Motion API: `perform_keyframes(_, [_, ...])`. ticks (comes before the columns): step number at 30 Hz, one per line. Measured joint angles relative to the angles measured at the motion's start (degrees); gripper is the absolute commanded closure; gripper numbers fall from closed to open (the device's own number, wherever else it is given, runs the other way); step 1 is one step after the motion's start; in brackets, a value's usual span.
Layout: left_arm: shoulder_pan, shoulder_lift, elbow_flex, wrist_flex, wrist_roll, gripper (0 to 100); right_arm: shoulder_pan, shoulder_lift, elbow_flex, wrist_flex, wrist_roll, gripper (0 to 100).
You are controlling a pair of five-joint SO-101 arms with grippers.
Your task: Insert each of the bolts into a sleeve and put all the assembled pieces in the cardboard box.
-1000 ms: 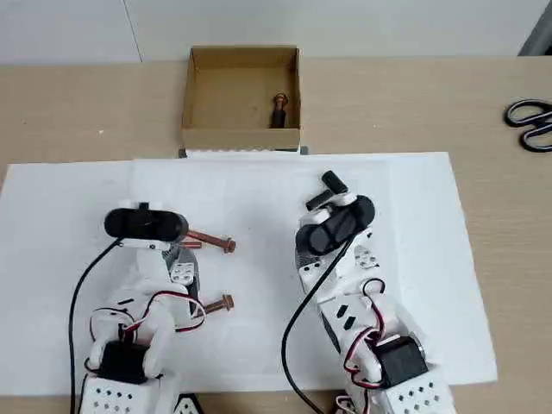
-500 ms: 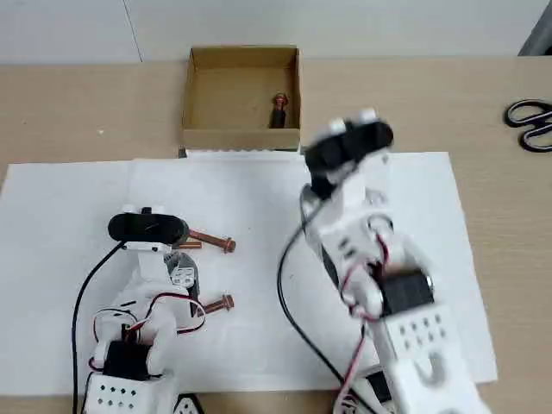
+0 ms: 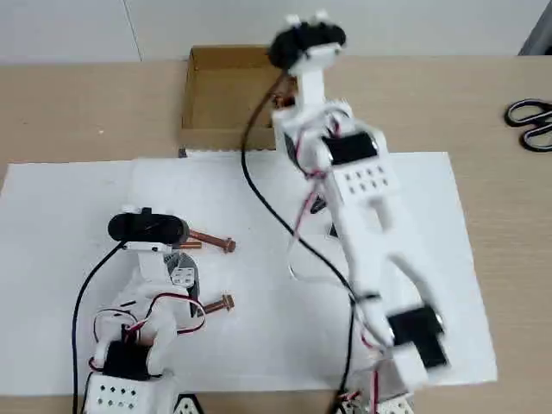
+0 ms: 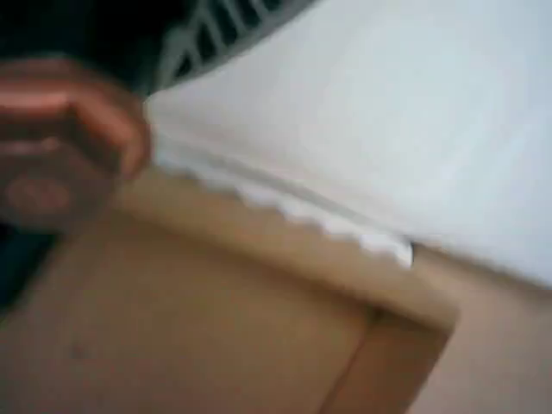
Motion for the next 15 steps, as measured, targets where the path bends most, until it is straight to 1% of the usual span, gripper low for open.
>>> perform_keyframes(15, [0.0,0.0,0.0,0.0,0.0,99,0.0,52.22,-57.85,0.0,0.18,99.1])
